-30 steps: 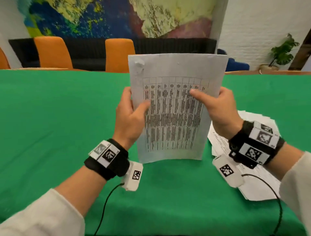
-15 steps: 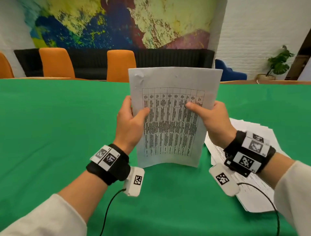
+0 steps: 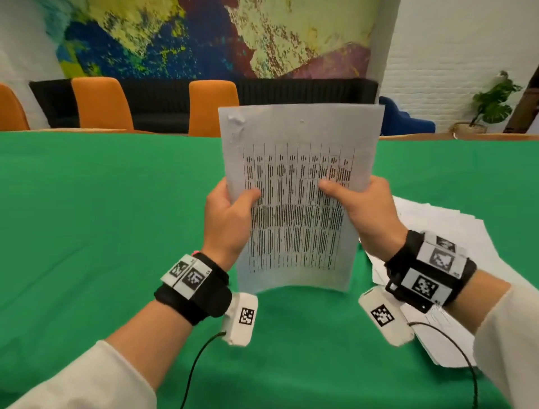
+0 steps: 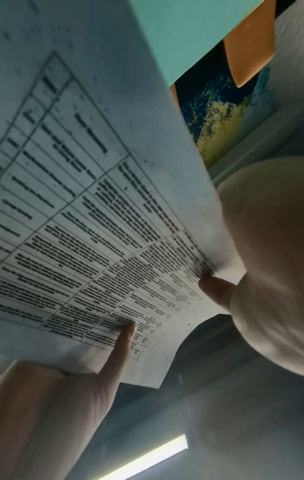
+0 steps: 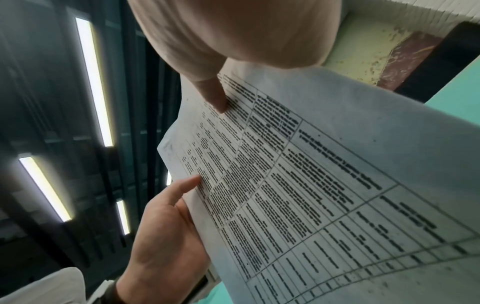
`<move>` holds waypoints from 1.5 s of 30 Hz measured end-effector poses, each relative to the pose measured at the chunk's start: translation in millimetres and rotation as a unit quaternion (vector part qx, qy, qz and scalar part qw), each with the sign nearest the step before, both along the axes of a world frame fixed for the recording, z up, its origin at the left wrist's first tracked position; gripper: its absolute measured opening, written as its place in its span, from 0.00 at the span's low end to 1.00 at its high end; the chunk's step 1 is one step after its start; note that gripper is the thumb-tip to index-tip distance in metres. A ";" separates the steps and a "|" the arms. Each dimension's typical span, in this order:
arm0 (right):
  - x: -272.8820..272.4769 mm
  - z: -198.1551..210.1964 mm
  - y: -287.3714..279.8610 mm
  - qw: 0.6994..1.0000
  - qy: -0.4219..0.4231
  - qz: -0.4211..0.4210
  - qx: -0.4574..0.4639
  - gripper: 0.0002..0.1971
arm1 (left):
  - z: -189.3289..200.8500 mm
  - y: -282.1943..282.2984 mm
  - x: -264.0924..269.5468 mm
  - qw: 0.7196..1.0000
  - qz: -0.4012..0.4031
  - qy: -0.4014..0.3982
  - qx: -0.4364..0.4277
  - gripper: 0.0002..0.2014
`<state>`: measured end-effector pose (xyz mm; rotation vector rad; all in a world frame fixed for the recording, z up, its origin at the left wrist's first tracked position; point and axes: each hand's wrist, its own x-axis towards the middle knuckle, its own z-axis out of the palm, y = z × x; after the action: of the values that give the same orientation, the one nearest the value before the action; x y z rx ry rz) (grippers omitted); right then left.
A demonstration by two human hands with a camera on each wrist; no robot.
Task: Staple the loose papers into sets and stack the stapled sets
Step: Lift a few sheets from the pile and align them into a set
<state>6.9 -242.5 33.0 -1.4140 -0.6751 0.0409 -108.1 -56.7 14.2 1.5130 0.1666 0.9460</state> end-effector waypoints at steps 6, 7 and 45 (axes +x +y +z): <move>1.2 -15.8 -2.0 1.000 0.001 0.003 -0.025 0.10 | -11.3 0.0 -3.6 0.999 -0.003 0.032 0.007 0.08; 1.1 -22.0 -2.7 0.999 0.012 0.003 -0.038 0.09 | -17.3 -1.9 -5.3 0.999 -0.004 0.051 0.010 0.07; 18.5 -113.9 -40.3 0.924 0.287 0.174 -0.181 0.16 | -19.4 97.9 -71.3 0.811 -0.138 0.512 0.249 0.25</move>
<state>25.5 -282.8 -80.9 -1.5132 -0.4240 0.8685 -179.4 41.2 -5.2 2.3457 0.4763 -0.1845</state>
